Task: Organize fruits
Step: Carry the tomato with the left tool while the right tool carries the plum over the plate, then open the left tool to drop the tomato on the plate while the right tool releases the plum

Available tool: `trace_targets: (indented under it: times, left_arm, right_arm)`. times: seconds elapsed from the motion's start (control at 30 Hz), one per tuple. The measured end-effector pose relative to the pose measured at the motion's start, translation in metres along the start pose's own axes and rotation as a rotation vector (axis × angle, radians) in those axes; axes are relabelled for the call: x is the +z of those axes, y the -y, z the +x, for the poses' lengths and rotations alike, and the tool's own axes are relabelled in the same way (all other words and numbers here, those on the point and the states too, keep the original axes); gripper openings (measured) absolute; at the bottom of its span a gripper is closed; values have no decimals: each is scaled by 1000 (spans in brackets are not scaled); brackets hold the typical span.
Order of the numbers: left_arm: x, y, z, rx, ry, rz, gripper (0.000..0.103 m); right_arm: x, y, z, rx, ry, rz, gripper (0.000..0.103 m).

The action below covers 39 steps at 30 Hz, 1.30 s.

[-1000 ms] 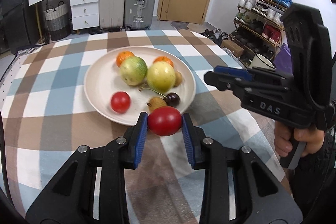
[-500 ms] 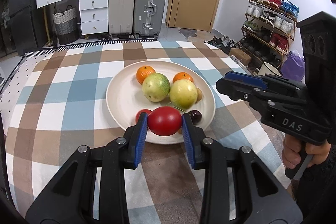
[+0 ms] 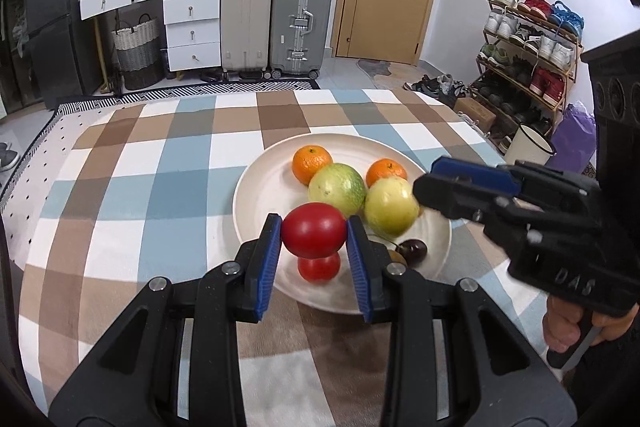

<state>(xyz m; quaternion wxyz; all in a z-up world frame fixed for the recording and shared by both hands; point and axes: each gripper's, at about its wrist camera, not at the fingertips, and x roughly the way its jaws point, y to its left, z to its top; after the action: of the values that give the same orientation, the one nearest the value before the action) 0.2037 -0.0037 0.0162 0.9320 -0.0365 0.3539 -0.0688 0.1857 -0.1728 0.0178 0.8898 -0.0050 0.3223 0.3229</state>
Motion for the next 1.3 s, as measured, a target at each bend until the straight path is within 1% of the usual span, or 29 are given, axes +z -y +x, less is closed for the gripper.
trace_targets:
  times: [0.3, 0.63, 0.7, 0.73, 0.77, 0.83, 0.9, 0.93, 1.0, 1.03, 1.07, 1.1, 1.13, 1.17, 1.2, 1.23, 1.27, 1.3]
  left_arm:
    - [7, -4, 25, 15, -7, 8, 30]
    - [5, -8, 35, 14, -16, -2, 30]
    - [5, -8, 35, 8, -10, -6, 30]
    - [5, -8, 34, 6, -10, -8, 30]
    - [5, -8, 34, 5, -12, -8, 31]
    - [5, -8, 32, 6, -11, -8, 36]
    - [4, -8, 28, 8, -6, -8, 46]
    - [4, -8, 26, 8, -1, -9, 48]
    - [4, -7, 22, 15, 5, -7, 59]
    - [4, -7, 19, 19, 10, -7, 62]
    - [4, -7, 17, 22, 17, -7, 70]
    - [4, -7, 13, 23, 22, -7, 79]
    - [4, -8, 10, 24, 28, -8, 82]
    - [3, -8, 6, 25, 38, -8, 84]
    - [3, -7, 2, 30, 45, -5, 85]
    - [2, -7, -1, 36, 47, -3, 87]
    - [1, -7, -4, 46, 49, -1, 92]
    - [0, -7, -8, 52, 55, -1, 99]
  right_arm:
    - [3, 1, 21, -3, 0, 4, 28]
    - [6, 3, 31, -11, -5, 8, 28]
    - [6, 2, 30, -15, -2, 0, 31]
    - [6, 3, 29, -18, 2, -2, 37]
    - [6, 4, 29, -18, 7, 1, 45]
    - [5, 5, 26, -15, 18, 8, 48]
    - [5, 5, 23, -20, 23, 3, 50]
    - [5, 5, 22, -21, 24, 1, 52]
    - [4, 6, 17, -30, 30, -4, 58]
    - [3, 7, 13, -32, 36, 0, 65]
    - [3, 8, 11, -31, 43, 6, 72]
    - [2, 9, 7, -31, 50, 12, 76]
    - [2, 10, 3, -30, 58, 17, 81]
    - [2, 10, -1, -28, 67, 19, 86]
    - [2, 11, -5, -29, 71, 21, 89]
    - [1, 12, -9, -32, 79, 28, 94]
    - [1, 13, -12, -31, 84, 33, 98]
    - [0, 13, -16, -29, 89, 37, 99]
